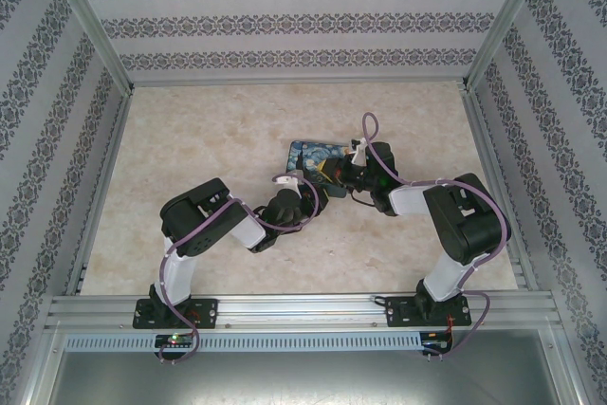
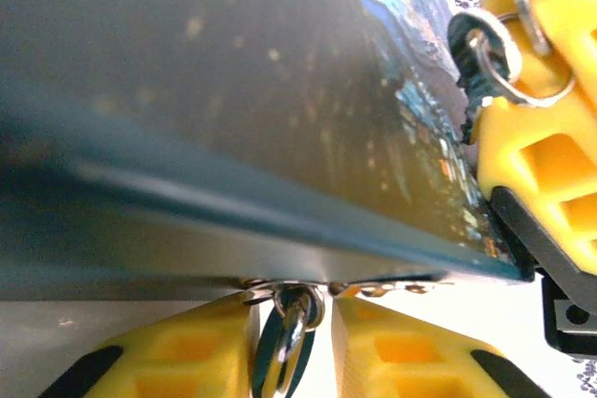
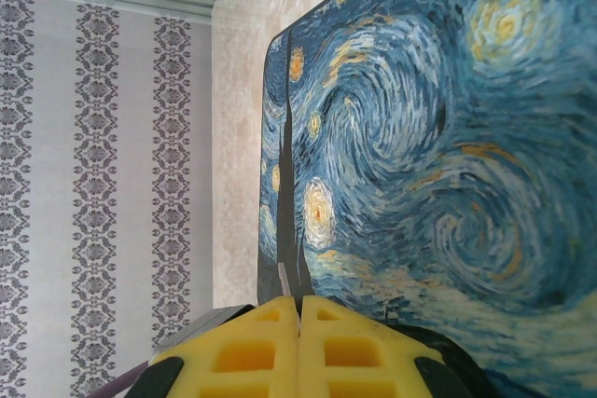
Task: Unlock a padlock with a key
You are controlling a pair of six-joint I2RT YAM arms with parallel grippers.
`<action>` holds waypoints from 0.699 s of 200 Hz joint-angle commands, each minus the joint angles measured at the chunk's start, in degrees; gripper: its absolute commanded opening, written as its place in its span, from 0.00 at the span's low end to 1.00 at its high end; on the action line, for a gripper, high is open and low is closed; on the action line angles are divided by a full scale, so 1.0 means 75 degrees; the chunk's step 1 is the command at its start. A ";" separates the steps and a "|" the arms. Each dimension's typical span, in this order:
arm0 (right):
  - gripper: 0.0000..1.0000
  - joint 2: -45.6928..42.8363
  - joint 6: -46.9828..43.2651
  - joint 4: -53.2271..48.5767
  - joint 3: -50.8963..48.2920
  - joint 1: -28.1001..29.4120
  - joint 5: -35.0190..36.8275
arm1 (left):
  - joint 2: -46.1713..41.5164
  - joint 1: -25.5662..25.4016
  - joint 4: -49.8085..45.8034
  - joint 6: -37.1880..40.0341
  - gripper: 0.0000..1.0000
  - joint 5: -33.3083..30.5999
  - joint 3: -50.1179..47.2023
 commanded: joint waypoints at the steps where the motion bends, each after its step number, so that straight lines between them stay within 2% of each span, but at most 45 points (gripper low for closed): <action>1: 0.00 0.0033 0.0003 -0.0205 -0.0089 0.0116 -0.0069 | 0.0292 -0.0085 -0.0946 0.0119 0.25 -0.0160 -0.0076; 84: 0.00 -0.0143 0.0045 -0.0276 -0.0020 0.0093 -0.0126 | 0.0337 -0.0086 -0.0713 -0.0113 0.06 -0.0161 -0.0089; 115: 0.00 -0.0719 0.0073 -0.0424 -0.0007 0.0065 -0.0167 | 0.0188 -0.0051 -0.0535 -0.0391 0.00 -0.0131 -0.0295; 140: 0.00 -0.1489 -0.0028 -0.0782 -0.0074 0.0061 -0.0162 | -0.0082 0.0007 -0.0489 -0.0602 0.00 -0.0075 -0.0538</action>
